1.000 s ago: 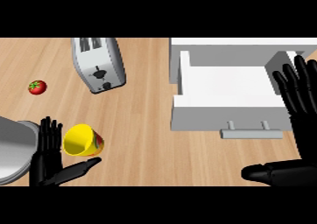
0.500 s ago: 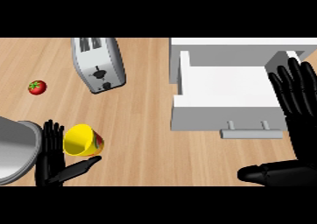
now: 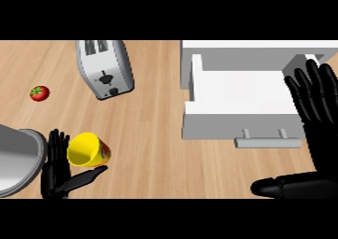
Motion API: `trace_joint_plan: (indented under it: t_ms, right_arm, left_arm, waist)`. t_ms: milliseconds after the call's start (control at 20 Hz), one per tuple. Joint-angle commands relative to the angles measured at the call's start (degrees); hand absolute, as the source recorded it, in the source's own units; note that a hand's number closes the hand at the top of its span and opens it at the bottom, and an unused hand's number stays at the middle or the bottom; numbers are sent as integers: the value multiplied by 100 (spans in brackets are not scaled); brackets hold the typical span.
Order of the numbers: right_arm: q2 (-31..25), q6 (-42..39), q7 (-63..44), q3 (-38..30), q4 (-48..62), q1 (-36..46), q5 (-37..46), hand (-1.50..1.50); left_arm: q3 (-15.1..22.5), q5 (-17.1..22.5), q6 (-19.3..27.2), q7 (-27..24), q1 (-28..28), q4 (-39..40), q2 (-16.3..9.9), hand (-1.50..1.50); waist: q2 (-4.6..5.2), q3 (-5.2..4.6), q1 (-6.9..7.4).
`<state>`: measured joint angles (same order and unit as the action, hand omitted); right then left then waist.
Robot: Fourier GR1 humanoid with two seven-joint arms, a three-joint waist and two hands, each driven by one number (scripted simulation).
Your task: Pick up the cup, place it into the drawer and close the drawer
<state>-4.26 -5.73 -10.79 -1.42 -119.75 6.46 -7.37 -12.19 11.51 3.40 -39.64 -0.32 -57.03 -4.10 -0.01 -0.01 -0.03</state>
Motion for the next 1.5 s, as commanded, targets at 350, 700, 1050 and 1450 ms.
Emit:
trace_joint_plan:
  t_ms: [350, 700, 1050, 1450]
  right_arm:
    - [56, -170, 310, -31, -138, -387, -83, -150]
    - [-251, -35, -663, -312, -188, 443, -400, -150]
    - [-97, -291, 194, -203, -10, -270, -206, -150]
    - [-142, -213, -23, -284, -40, -40, -239, -150]
  left_arm:
    - [20, 98, -379, -957, -164, 949, 162, -150]
    - [-185, 351, -591, -912, -956, 1744, -41, -150]
    - [-310, 621, -1780, -1323, -1275, 2535, -362, -150]
    - [-44, 666, -1774, -1303, -1178, 1964, -75, 150]
  waist:
    - [0, 0, -3]
    - [3, -3, -9]
    - [12, -5, -38]
    - [-1, 0, -2]
